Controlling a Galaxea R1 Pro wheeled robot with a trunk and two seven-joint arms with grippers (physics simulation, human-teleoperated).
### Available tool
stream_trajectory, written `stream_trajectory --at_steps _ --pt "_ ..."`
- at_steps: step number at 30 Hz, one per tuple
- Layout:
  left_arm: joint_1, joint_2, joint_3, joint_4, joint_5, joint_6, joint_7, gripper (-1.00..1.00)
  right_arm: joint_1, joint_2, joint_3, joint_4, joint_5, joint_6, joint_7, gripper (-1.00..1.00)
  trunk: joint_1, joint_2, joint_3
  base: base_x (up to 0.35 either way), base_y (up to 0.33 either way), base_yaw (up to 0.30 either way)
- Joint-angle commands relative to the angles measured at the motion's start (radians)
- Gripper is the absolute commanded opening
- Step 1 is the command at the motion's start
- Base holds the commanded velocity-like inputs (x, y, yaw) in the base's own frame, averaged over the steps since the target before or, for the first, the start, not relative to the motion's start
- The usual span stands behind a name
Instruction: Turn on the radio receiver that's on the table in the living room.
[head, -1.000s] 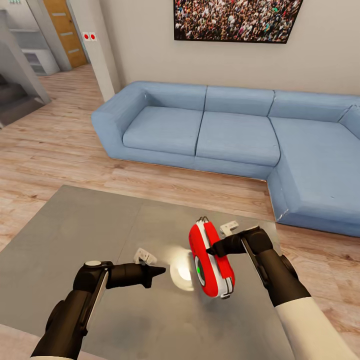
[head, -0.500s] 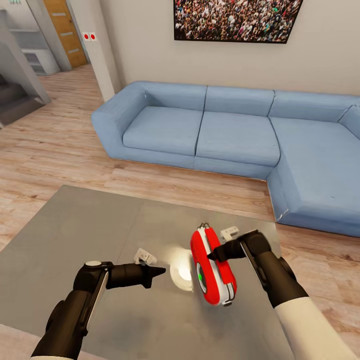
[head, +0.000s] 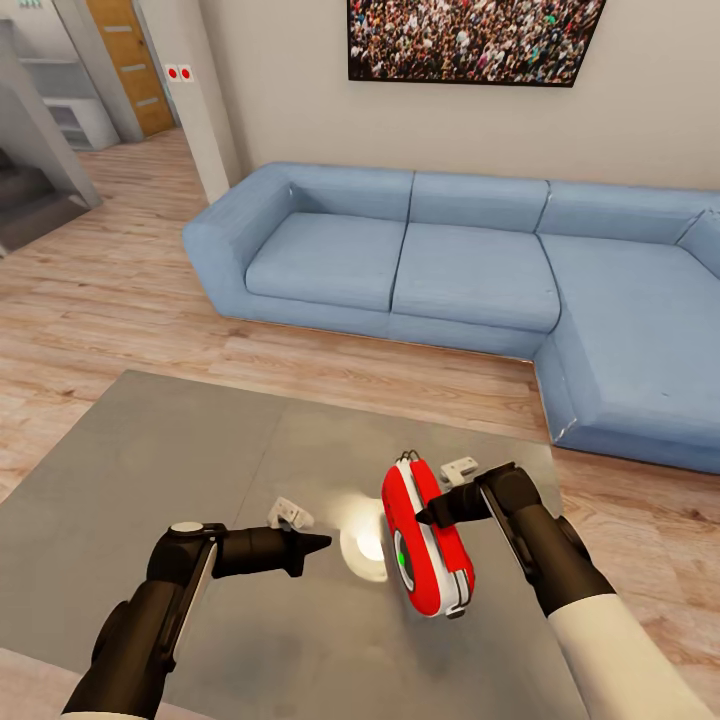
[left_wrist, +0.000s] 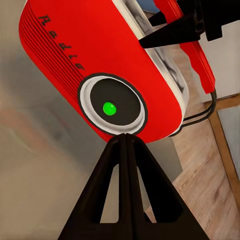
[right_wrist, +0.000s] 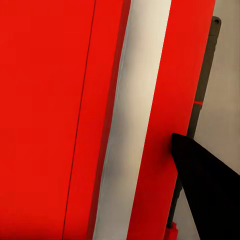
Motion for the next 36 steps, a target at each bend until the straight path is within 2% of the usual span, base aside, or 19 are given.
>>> stream_trajectory --at_steps 1,9,12,15,21,36 --pt "0.0 0.0 0.0 0.0 0.0 0.0 0.0 -1.0 0.0 0.0 0.0 0.0 -0.007 0.002 -0.001 -1.0 0.0 0.0 0.0 0.0 0.0 0.0" --pt "0.0 0.0 0.0 0.0 0.0 0.0 0.0 -1.0 0.0 0.0 0.0 0.0 -0.006 0.002 -0.004 -1.0 0.0 0.0 0.0 0.0 0.0 0.0" --pt "0.0 0.003 0.0 0.006 -0.001 0.001 0.002 -1.0 0.0 0.012 -0.003 0.008 0.013 0.002 -0.005 -1.0 0.0 0.0 0.0 0.0 0.0 0.0" --pt "0.0 0.003 0.0 0.006 -0.001 0.001 0.002 -1.0 0.0 0.012 -0.003 0.008 0.007 0.002 -0.005 -1.0 0.0 0.0 0.0 0.0 0.0 0.0" --pt "0.0 -0.002 0.0 0.013 -0.001 0.001 0.006 -1.0 0.0 -0.012 -0.007 -0.021 0.022 0.002 -0.003 -1.0 0.0 0.0 0.0 0.0 0.0 0.0" --pt "0.0 -0.005 0.0 0.014 -0.001 0.001 0.006 -1.0 0.007 -0.023 -0.006 -0.105 0.024 0.002 -0.009 -1.0 0.0 0.0 0.0 0.0 0.0 0.0"
